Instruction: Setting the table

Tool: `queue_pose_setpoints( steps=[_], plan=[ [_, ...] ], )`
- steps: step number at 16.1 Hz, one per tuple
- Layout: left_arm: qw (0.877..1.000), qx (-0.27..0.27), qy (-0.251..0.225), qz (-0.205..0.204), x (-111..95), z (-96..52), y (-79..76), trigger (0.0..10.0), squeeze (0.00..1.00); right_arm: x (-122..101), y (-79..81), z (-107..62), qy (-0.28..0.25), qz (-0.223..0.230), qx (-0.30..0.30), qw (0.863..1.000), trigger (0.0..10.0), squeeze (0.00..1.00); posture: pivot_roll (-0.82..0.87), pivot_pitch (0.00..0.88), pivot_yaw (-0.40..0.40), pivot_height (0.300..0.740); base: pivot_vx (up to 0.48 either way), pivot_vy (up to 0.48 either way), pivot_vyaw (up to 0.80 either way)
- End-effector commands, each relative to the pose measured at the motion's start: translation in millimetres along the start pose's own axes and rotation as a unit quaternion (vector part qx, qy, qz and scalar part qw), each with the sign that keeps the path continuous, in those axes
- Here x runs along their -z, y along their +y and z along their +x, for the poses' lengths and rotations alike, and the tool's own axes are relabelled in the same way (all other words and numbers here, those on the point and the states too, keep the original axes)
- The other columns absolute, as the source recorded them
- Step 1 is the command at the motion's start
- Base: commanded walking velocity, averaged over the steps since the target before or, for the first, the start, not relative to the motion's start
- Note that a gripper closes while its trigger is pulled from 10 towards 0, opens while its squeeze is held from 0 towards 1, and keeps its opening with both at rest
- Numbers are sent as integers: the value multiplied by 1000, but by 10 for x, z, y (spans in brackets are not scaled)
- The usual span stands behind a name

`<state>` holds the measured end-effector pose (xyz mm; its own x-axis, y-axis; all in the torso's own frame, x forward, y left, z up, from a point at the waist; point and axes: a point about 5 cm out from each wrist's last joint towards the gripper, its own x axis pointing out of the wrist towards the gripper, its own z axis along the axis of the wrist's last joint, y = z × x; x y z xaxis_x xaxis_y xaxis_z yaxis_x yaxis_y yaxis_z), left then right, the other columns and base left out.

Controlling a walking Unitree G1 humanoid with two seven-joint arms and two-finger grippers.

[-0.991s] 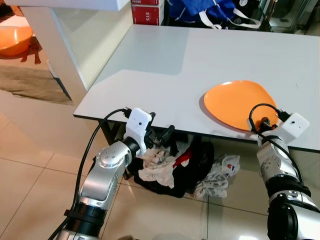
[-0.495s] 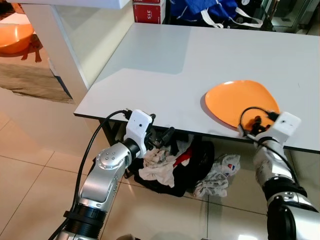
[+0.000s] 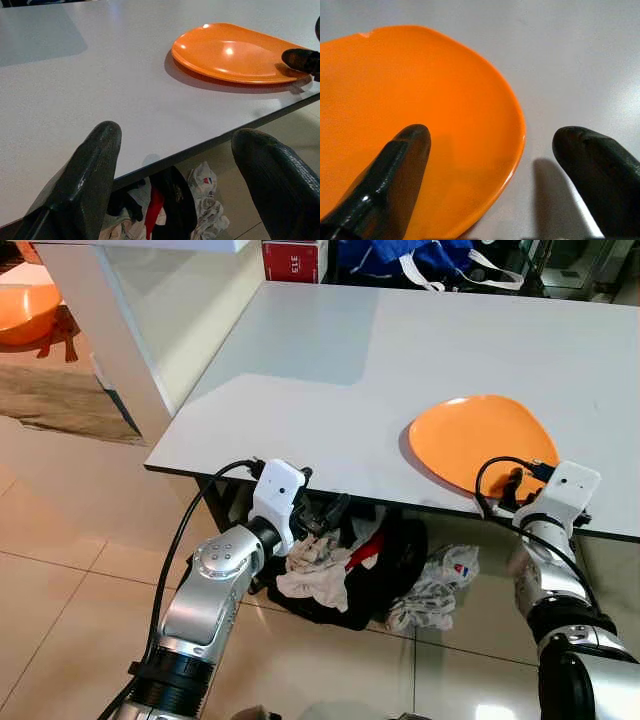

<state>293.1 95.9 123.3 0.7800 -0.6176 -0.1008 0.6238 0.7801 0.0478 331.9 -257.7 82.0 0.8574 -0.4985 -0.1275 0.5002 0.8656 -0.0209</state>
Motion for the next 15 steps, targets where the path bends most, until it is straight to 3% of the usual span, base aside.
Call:
queue_pose_setpoints(
  steps=[1,14,15],
  plan=[
    [1000,-2,-2,8,-15,-1,-5,10000,0,87,-36,-31,5,-35,4,999,10000,1000,-41,62,59,740,0,0,0],
    [1000,-12,-13,16,-38,32,4,10000,0,-265,23,14,-116,-76,0,990,10000,1000,-48,54,55,740,0,0,0],
    [1000,-14,-14,15,-41,36,7,10000,0,-305,21,22,-120,-61,-2,991,10000,0,-49,55,54,740,0,0,0]
  ],
)
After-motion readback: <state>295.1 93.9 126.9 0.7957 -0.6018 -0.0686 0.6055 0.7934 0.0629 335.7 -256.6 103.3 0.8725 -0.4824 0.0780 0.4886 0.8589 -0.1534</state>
